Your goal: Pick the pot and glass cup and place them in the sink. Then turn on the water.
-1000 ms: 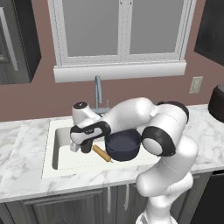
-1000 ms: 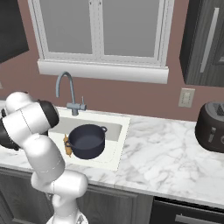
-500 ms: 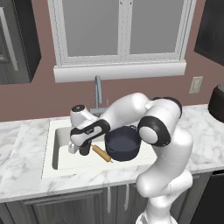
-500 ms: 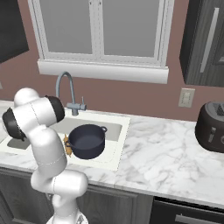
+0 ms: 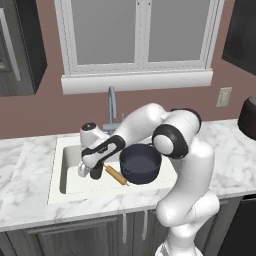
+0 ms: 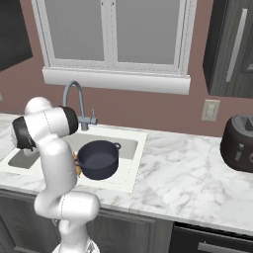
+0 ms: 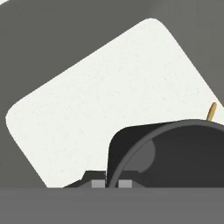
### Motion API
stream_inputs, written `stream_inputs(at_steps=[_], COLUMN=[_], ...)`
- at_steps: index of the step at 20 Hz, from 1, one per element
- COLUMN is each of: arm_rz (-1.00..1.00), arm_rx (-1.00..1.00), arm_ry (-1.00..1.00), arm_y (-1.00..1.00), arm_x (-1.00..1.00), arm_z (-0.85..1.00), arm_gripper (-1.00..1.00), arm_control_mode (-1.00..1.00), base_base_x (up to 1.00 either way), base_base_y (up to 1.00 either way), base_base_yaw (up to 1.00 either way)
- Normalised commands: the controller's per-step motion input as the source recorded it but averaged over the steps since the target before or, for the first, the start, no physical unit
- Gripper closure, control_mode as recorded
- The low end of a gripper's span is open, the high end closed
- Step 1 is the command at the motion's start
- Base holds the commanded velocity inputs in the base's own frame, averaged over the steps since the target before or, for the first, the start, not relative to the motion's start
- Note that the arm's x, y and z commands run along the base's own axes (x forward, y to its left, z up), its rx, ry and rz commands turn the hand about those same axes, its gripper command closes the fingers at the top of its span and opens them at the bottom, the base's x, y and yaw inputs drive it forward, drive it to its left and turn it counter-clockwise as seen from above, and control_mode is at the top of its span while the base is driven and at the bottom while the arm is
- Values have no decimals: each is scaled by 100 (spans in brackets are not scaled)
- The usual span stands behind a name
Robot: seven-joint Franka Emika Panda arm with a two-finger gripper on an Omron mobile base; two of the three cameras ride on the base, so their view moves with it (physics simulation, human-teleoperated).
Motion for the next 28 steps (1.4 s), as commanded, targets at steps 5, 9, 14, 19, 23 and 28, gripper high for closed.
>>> stream_inputs(at_steps=[5,9,14,19,23,28], arm_rz=[0,0,0,0,0,0], arm_rx=[0,0,0,0,0,0], arm_ry=[0,0,0,0,0,0], arm_y=[3,3,0,6,4,9], arm_x=[8,4,5,12,18,20], arm_z=[-35,-28,-26,-21,-23,-20], arm_gripper=[100,100,100,100,100,100], arm_control_mode=[-100,-100,-100,-100,-100,-100], base_base_x=[0,0,0,0,0,0], base_base_y=[0,0,0,0,0,0], base_base_yaw=[0,0,0,0,0,0])
